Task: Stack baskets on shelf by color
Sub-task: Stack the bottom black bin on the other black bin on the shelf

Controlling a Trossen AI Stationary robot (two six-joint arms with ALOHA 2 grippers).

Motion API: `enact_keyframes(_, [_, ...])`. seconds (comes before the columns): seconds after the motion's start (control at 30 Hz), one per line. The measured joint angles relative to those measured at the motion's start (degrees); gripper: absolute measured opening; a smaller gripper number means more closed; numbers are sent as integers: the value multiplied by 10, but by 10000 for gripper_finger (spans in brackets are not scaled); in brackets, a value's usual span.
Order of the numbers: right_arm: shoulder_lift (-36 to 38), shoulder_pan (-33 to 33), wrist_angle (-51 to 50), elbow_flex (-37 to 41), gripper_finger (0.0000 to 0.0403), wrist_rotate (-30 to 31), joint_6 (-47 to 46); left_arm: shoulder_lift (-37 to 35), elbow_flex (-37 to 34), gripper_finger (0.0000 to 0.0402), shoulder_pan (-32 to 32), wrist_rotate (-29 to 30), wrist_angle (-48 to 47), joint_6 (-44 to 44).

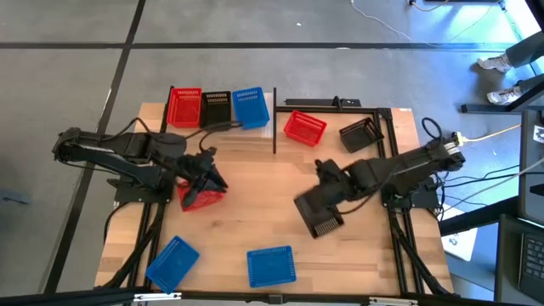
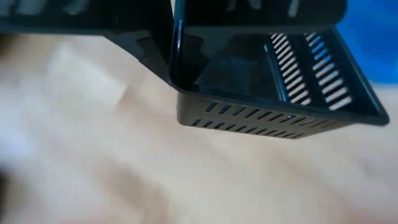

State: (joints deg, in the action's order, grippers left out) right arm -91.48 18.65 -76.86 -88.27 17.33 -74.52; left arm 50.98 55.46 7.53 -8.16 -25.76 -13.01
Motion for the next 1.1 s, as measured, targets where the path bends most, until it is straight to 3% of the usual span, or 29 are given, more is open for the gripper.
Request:
enact_keyframes(0.23, [-82, -57, -63, -154, 0, 187, 88, 0, 1, 58, 0, 112, 72, 189])
enact_keyframes(0.37, [-114, -74, -64, -238, 0, 254, 131, 1, 1, 58, 0, 139, 109, 291])
enact_keyframes(0.5, [-134, -77, -66, -302, 0, 313, 158, 11, 1, 57, 0, 182, 173, 336])
enact_keyframes(0.67, [-151, -76, -66, -361, 0, 374, 186, 27, 1, 57, 0, 224, 277, 422])
enact_keyframes(0.93, [-155, -77, -33, -394, 0, 441, 246, 86, 1, 57, 0, 229, 405, 555])
enact_keyframes(1.1, [-155, -77, -7, -393, 0, 462, 278, 130, 1, 57, 0, 294, 477, 629])
